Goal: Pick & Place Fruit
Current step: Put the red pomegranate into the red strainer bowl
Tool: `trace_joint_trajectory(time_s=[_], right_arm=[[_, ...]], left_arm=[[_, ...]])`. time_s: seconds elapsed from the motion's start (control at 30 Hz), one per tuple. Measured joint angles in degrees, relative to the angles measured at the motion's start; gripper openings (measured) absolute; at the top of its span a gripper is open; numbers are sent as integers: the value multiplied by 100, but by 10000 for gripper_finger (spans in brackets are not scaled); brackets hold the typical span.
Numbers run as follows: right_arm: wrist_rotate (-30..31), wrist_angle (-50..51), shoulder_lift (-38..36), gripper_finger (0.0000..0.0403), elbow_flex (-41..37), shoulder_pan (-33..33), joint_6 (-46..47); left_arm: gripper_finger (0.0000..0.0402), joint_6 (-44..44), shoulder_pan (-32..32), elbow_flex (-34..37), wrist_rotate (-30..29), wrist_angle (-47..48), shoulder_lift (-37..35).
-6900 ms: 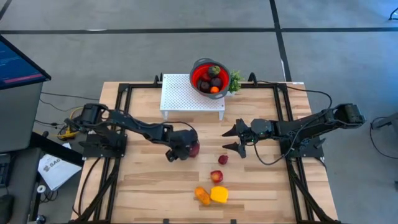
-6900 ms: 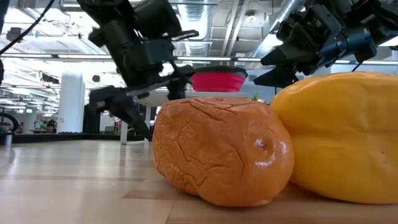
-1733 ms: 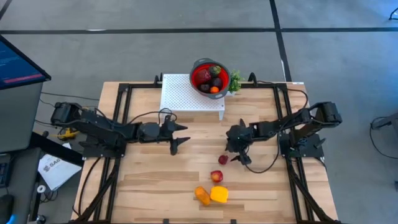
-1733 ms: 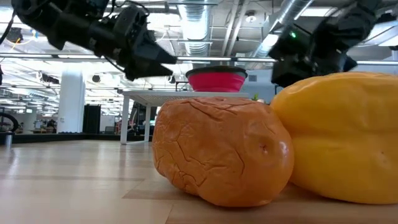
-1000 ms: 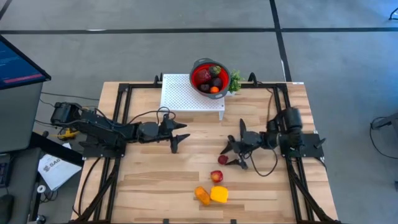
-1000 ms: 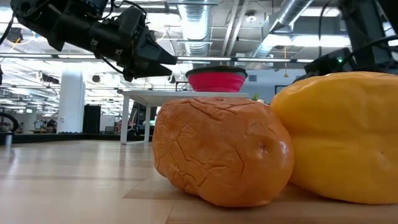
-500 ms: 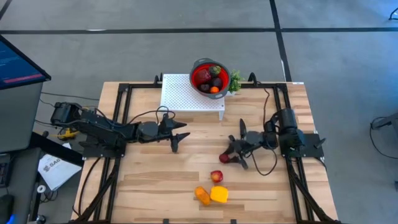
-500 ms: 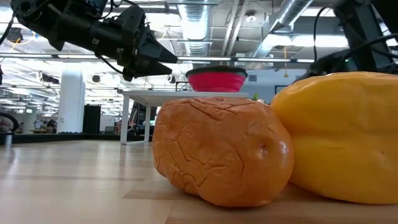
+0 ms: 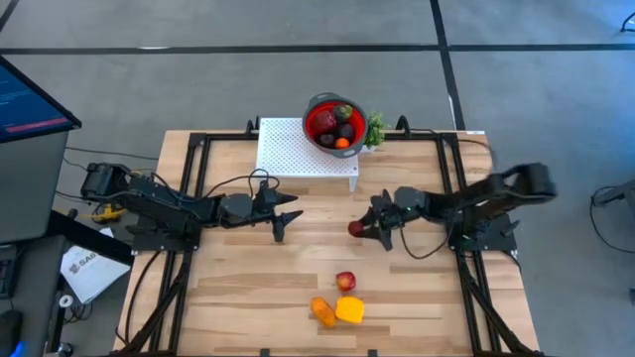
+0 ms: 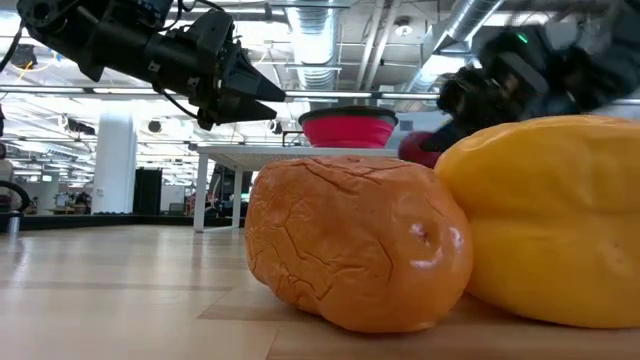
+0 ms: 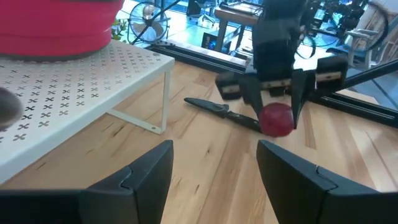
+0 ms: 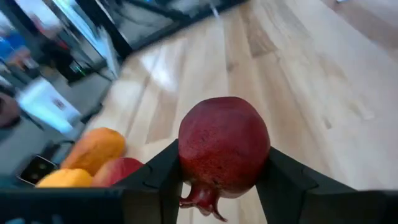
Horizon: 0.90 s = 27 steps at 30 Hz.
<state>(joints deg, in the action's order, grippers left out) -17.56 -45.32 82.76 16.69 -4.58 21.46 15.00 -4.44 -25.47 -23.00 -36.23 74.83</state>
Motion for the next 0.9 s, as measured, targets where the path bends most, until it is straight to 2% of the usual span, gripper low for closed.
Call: trace_joint_trajectory(time_s=[0.1,0.17,0.33,0.43,0.6,0.73,0.9], right_arm=[[79,2203,-747,148,918,-128,-640],[343,3648,-1070,151,1670,-240,-1126],[1396,6719,-1098,166,3897,-586,-2222],[1820,8224,-568,163,5325,-843,-2891],[2460,10002,853,158,7743,-1272,-3776],[2518,11066,2051,170,9503,-1636,-4112],[2510,12380,3318,174,11481,-2045,-3989]], left_arm=[[224,-4,-1,-2,1,-1,0],[224,-15,-1,-2,2,-2,0],[225,-20,-1,-2,2,-2,0],[225,-20,-1,-2,2,2,0],[225,-31,-1,-2,3,12,0],[225,-127,1,-2,4,17,0],[225,-127,0,-2,6,17,0]])
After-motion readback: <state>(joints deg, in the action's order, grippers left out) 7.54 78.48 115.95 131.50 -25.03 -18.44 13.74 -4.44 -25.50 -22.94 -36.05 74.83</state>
